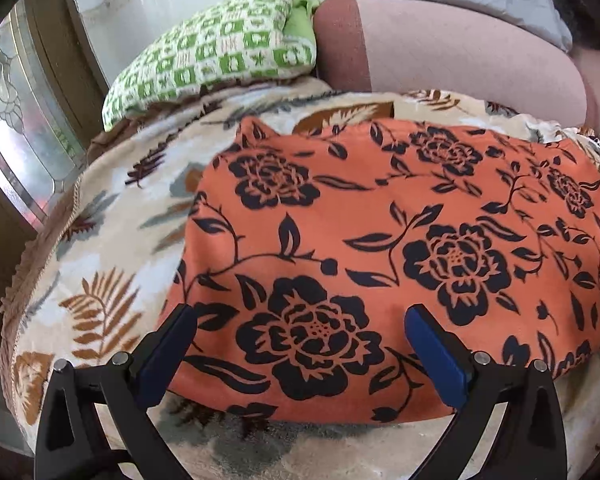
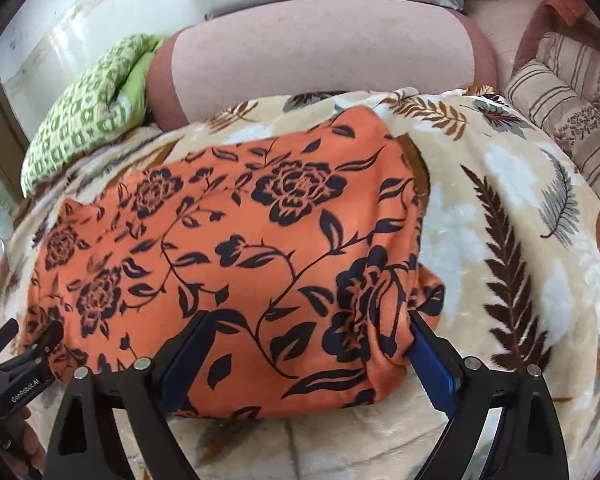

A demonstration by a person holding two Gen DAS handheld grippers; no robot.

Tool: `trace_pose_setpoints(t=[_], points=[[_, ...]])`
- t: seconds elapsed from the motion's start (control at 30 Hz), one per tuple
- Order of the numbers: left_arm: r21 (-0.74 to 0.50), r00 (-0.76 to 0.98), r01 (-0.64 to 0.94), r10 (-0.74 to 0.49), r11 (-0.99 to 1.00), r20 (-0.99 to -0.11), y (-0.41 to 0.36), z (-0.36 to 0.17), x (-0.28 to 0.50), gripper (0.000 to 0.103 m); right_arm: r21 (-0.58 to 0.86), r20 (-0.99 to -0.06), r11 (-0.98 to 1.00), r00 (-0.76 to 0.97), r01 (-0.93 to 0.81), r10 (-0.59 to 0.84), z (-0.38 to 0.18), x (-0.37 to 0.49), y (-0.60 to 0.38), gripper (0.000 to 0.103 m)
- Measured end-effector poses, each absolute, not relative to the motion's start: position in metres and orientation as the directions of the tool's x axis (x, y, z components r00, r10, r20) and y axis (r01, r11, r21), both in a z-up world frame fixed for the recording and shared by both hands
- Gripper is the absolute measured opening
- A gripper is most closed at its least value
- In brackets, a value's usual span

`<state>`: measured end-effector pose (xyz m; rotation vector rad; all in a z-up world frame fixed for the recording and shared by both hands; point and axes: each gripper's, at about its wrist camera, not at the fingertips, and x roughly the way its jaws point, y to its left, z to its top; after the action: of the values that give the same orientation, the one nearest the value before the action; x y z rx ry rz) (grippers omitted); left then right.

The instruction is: Fold small clothes

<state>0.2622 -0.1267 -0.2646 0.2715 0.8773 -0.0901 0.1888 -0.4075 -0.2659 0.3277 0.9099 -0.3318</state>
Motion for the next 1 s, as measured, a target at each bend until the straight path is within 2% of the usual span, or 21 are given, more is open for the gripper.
trace_pose_setpoints(t=[0.13,0.23,0.3,0.37,0.43,0.57,0.7,0.8,0.9,1.0], points=[[0.191,0.636,0.179,0.034,0.965,-0.771,-0.124,-0.265,0.267,0.103,0.073,-0.794,0.904,0.572,0.422,-0.204,-0.256,0.183,-0.411,0.094],[0.172,0.641,0.166,0.026,0.971,-0.767,-0.122,-0.261,0.267,0.103,0.092,-0.721,0.851,0.624,0.516,-0.301,-0.231,0.165,-0.445,0.094],[0.171,0.64,0.163,0.028,0.972,-0.768,-0.122,-0.261,0.268,0.103,0.165,-0.666,0.784,0.654,0.598,-0.358,-0.221,0.144,-0.466,0.094],[0.183,0.648,0.157,0.038,0.97,-0.761,-0.123,-0.261,0.268,0.103,0.283,-0.637,0.749,0.702,0.598,-0.319,-0.219,0.132,-0.479,0.094],[0.191,0.656,0.157,0.042,0.969,-0.753,-0.125,-0.26,0.266,0.103,0.326,-0.648,0.762,0.719,0.559,-0.25,-0.223,0.136,-0.476,0.094],[0.199,0.663,0.159,0.045,0.967,-0.747,-0.126,-0.26,0.265,0.103,0.264,-0.696,0.851,0.7,0.454,-0.158,-0.238,0.158,-0.436,0.094],[0.198,0.657,0.155,0.049,0.968,-0.752,-0.126,-0.261,0.268,0.103,0.173,-0.69,0.923,0.711,0.343,-0.135,-0.244,0.173,-0.392,0.094],[0.196,0.652,0.158,0.047,0.968,-0.757,-0.127,-0.262,0.27,0.103,0.181,-0.716,0.943,0.694,0.279,-0.068,-0.254,0.18,-0.374,0.094],[0.196,0.65,0.155,0.049,0.968,-0.758,-0.126,-0.262,0.272,0.103,0.208,-0.791,0.938,0.611,0.279,-0.007,-0.281,0.193,-0.373,0.094],[0.193,0.64,0.146,0.056,0.97,-0.766,-0.123,-0.265,0.274,0.103,0.207,-0.843,0.92,0.538,0.332,-0.005,-0.3,0.201,-0.382,0.094]])
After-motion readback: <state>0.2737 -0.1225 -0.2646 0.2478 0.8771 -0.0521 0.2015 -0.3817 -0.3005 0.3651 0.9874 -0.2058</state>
